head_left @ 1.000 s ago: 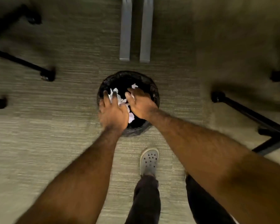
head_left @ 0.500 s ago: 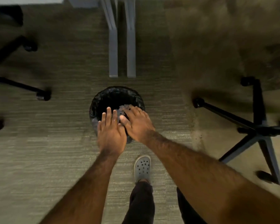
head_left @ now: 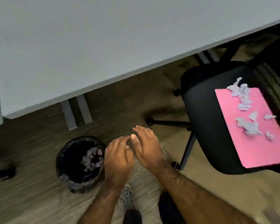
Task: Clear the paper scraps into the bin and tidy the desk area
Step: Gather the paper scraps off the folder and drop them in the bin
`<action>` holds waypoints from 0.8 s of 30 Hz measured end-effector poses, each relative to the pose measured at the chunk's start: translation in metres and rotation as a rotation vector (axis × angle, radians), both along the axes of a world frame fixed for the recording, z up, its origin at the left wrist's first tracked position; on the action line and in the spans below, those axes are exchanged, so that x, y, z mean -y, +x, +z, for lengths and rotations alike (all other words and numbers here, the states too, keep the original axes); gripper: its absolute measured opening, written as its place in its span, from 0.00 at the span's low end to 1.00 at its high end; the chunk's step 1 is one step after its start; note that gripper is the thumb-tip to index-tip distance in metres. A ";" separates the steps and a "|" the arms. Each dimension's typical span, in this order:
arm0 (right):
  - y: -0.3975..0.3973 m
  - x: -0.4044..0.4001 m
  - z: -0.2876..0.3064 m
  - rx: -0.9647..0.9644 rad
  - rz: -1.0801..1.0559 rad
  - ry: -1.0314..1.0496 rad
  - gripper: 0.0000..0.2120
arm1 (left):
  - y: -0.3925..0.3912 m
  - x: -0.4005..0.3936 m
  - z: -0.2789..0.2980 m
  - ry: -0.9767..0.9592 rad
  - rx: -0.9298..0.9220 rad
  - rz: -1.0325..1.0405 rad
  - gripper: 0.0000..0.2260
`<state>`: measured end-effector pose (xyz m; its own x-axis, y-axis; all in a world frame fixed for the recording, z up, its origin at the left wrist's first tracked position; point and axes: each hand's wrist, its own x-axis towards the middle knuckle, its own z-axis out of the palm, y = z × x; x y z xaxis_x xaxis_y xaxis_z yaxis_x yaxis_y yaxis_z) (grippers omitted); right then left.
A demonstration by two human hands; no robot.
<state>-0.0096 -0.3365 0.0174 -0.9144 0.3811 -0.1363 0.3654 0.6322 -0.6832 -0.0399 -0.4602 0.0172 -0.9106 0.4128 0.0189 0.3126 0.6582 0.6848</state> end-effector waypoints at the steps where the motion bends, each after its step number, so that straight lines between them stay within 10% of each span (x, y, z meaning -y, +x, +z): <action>1: 0.007 -0.015 0.009 -0.007 -0.043 0.004 0.32 | 0.000 -0.015 0.008 0.007 -0.005 -0.045 0.18; 16: 0.115 -0.223 0.051 -0.057 -0.872 0.177 0.29 | 0.034 -0.232 0.061 -0.047 -0.042 -0.493 0.20; 24: 0.159 -0.326 0.000 0.227 -1.334 0.048 0.45 | 0.026 -0.346 0.027 -0.226 -0.034 -0.670 0.29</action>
